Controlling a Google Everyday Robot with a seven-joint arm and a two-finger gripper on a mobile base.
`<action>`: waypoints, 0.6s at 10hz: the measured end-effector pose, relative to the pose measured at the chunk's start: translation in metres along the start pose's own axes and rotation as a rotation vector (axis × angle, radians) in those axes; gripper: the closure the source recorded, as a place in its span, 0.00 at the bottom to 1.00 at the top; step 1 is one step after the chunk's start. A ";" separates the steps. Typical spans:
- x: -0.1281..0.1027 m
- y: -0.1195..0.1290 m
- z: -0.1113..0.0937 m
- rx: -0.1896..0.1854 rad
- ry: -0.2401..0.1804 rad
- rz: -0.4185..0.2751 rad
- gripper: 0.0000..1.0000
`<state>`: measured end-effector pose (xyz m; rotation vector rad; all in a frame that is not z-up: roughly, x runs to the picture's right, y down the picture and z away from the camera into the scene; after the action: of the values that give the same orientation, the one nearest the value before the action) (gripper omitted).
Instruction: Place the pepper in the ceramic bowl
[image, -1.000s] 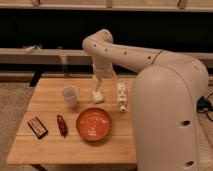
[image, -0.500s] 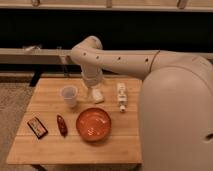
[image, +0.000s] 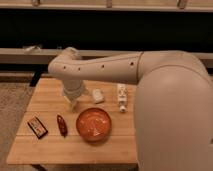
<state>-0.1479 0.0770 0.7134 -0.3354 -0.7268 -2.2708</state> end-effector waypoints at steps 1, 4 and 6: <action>0.005 -0.019 0.006 -0.007 -0.001 -0.027 0.20; 0.024 -0.068 0.040 -0.015 -0.014 -0.083 0.20; 0.028 -0.080 0.066 -0.017 -0.041 -0.096 0.20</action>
<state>-0.2228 0.1470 0.7469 -0.3626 -0.7596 -2.3672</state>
